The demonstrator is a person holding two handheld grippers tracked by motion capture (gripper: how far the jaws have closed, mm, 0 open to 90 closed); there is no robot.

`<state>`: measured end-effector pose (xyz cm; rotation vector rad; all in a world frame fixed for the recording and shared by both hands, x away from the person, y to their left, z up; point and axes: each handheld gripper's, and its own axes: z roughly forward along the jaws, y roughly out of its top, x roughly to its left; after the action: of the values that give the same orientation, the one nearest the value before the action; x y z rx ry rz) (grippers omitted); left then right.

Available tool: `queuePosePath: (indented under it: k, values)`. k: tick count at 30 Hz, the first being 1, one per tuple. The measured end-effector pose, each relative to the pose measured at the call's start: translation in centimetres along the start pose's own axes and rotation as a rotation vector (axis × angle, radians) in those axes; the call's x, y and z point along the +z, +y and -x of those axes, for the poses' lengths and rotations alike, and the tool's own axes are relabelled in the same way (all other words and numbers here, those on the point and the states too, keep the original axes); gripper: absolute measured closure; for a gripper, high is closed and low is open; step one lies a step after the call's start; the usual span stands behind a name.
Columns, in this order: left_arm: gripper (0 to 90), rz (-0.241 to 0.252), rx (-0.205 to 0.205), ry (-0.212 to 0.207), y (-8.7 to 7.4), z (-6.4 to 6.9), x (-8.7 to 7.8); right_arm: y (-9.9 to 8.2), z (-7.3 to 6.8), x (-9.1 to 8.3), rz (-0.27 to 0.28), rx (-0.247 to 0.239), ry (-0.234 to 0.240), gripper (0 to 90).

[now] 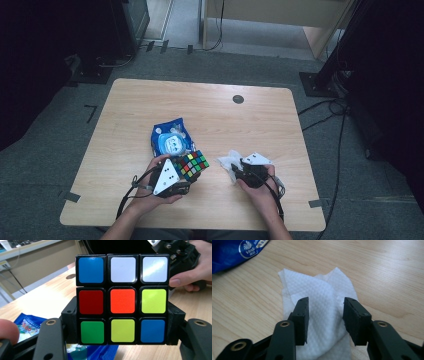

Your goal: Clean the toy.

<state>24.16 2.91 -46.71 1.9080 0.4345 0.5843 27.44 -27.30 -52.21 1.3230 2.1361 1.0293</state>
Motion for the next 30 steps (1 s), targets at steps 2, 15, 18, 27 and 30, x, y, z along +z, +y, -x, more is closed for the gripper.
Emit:
queuePosePath:
  k: [2,15,18,27,30]
  values:
    - [34.0,0.003,-0.006,0.000,0.0,0.0,0.0,0.0,-0.1,0.0,0.001,0.009,-0.007,60.4]
    - [34.1,0.021,-0.013,-0.008,0.2,0.1,-0.1,2.7,-1.9,-4.0,0.197,0.029,0.045,88.1]
    - [34.0,0.018,-0.011,-0.006,0.2,0.1,0.0,3.8,-3.0,-5.7,0.274,0.011,0.067,88.1]
    - [34.0,0.019,0.000,-0.013,0.4,0.8,0.1,6.4,-6.8,-10.3,0.450,0.005,0.258,88.1]
    - [34.0,0.019,0.002,-0.022,0.5,1.1,0.3,6.6,-7.6,-10.5,0.464,-0.003,0.289,88.1]
